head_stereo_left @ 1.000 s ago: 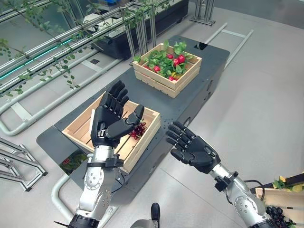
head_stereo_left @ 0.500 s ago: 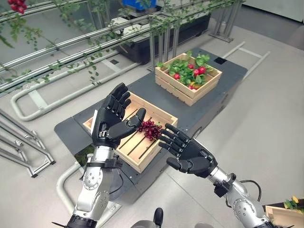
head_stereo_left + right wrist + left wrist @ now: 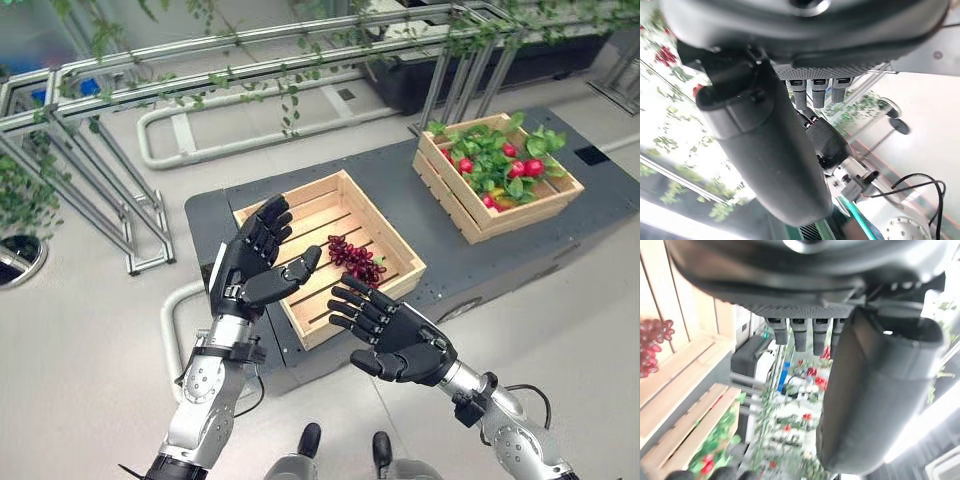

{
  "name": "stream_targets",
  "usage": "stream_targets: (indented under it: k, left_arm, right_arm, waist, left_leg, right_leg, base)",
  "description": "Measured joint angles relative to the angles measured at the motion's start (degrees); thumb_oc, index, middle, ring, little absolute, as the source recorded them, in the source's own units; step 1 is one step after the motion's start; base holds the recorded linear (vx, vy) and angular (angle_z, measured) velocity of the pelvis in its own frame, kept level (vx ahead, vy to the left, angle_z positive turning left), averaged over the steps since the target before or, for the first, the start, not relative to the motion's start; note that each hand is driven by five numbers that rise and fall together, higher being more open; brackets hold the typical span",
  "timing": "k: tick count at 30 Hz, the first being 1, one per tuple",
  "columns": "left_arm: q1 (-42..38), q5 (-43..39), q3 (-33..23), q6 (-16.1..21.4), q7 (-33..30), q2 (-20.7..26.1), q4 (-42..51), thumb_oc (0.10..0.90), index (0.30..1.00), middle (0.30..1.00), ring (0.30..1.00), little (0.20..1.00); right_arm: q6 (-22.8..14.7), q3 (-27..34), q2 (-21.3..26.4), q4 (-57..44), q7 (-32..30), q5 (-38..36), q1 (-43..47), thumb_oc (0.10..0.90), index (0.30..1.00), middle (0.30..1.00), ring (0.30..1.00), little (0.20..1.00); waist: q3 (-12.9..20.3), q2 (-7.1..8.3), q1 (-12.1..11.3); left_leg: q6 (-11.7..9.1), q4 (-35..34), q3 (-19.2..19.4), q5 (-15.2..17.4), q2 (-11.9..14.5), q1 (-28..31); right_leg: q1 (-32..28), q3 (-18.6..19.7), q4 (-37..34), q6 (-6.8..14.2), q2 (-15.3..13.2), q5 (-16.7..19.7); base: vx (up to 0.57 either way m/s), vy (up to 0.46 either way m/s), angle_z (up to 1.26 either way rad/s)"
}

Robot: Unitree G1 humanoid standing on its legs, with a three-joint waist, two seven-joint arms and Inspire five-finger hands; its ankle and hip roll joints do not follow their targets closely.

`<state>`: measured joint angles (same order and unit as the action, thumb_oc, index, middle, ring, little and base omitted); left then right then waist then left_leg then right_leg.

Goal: Pick up the fruits from the basket on one side to the basket on the other side

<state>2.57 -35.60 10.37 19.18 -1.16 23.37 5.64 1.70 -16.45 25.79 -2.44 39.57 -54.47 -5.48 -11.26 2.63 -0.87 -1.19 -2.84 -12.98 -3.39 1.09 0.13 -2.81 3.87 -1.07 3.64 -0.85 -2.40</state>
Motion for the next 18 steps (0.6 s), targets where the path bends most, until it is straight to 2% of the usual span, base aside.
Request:
stream_targets:
  k: [4, 8, 10, 11, 12, 13, 14, 15, 18]
  left_arm:
    - [1.1, -0.2, -0.5, 0.0, -0.2, 0.1, 1.8, 0.8, 0.9, 0.9, 0.9, 0.9]
    - [2.2, -0.2, -1.0, 0.0, -0.9, 0.2, 2.8, 0.8, 0.9, 0.9, 0.9, 0.9]
    - [2.1, 0.1, -2.1, -0.1, -1.0, 0.3, 2.8, 0.8, 0.9, 0.9, 0.9, 0.9]
    - [2.2, 0.2, -2.3, -0.1, -1.3, 0.4, 2.6, 0.8, 0.9, 0.9, 0.9, 0.9]
    - [2.2, 1.3, -2.4, -0.1, -1.4, 0.4, 2.5, 0.8, 0.9, 0.9, 0.9, 0.9]
    - [2.2, 2.3, -2.4, -0.1, -1.5, 0.5, 2.5, 0.8, 0.9, 0.9, 0.9, 0.9]
    - [2.2, 4.0, -2.4, 0.0, -1.7, 0.7, 2.5, 0.8, 0.9, 0.9, 0.9, 0.9]
    - [2.2, 5.8, -2.4, 0.1, -1.9, 1.2, 2.5, 0.8, 0.9, 0.9, 0.9, 0.9]
    - [1.8, 11.1, -2.3, 0.5, -2.6, 3.0, 2.4, 0.8, 0.9, 0.9, 0.9, 0.9]
  right_arm:
    - [0.4, 0.0, 0.2, -0.7, -0.1, -0.1, 1.5, 0.8, 0.9, 0.9, 0.9, 0.9]
    - [0.9, -0.1, 0.2, -0.7, -0.1, -0.1, 1.1, 0.8, 0.9, 0.9, 0.9, 0.9]
    - [0.9, -0.1, 0.1, -0.7, -0.1, -0.1, 1.1, 0.8, 0.9, 0.9, 0.9, 0.9]
    - [1.0, -0.1, 0.2, -0.7, -0.1, -0.1, 0.6, 0.8, 0.9, 0.9, 0.9, 0.9]
    - [1.0, -0.1, 0.3, -0.7, -0.1, -0.1, 0.0, 0.8, 0.9, 0.9, 0.9, 0.9]
    - [1.0, -0.1, 0.2, -0.7, -0.1, 0.0, -0.5, 0.8, 0.9, 0.9, 0.9, 0.9]
    - [1.0, -0.1, -0.1, -0.6, -0.1, 0.0, -1.2, 0.8, 0.9, 0.9, 0.9, 0.9]
    - [1.1, -0.1, -0.5, -0.4, 0.0, 0.1, -1.7, 0.8, 0.9, 0.9, 0.9, 0.9]
    - [1.1, 0.3, -0.3, 1.9, 0.0, 0.6, -1.6, 0.8, 0.9, 0.9, 0.9, 0.9]
  waist:
    - [0.0, 0.07, -0.7]
    - [0.0, 0.2, -1.9]
    - [-0.6, 1.34, -2.1]
    - [-0.9, 2.05, -2.3]
    - [-1.0, 2.24, -2.5]
    - [-1.0, 2.25, -2.3]
    - [-1.0, 2.31, -2.3]
    - [-0.9, 2.43, -1.9]
    - [-1.0, 1.41, -0.2]
  left_leg:
    - [-1.1, 1.5, 1.3, -0.2, 0.8, -0.3]
    - [-1.3, 5.4, 3.1, -0.4, 0.5, -2.4]
    - [-3.3, 10.8, 4.3, -1.8, -1.1, -6.5]
    - [-3.9, 12.4, 4.3, -3.8, -2.0, -7.7]
    - [-3.9, 13.4, 4.4, -4.5, -2.4, -8.2]
    - [-3.2, 13.8, 4.9, -4.0, -2.4, -8.2]
    - [-1.6, 14.4, 5.9, -2.5, -2.1, -8.1]
    - [-0.6, 12.7, 6.6, -1.8, -1.4, -7.2]
    - [-0.9, 4.9, 7.2, -2.0, 1.9, -5.2]
  right_leg:
    - [-2.8, -2.7, -1.8, -1.5, 1.4, -1.0]
    - [-2.1, -4.9, 0.3, -3.4, 2.0, -2.8]
    - [-0.4, -5.2, 2.4, -4.2, 1.2, -3.7]
    - [-0.7, -6.2, 2.5, -4.4, 0.3, -3.6]
    - [-1.0, -6.7, 2.6, -4.5, -0.1, -3.4]
    - [-1.1, -7.3, 2.5, -4.7, -0.3, -3.3]
    - [-2.1, -7.7, 2.5, -4.9, -0.4, -3.2]
    - [-2.2, -7.8, 2.2, -4.9, -0.6, -3.2]
    - [-1.8, -7.7, 2.0, -4.2, -0.6, -2.8]
  base:
    - [0.19, -0.325, 0.6]
    - [0.08, -0.192, 0.4]
    - [0.05, -0.084, 0.29]
    - [0.09, -0.025, 0.32]
    - [0.1, 0.011, 0.27]
    - [0.11, 0.102, 0.19]
    - [0.11, 0.154, 0.11]
    - [0.1, 0.165, 0.13]
    - [0.06, 0.195, 0.06]
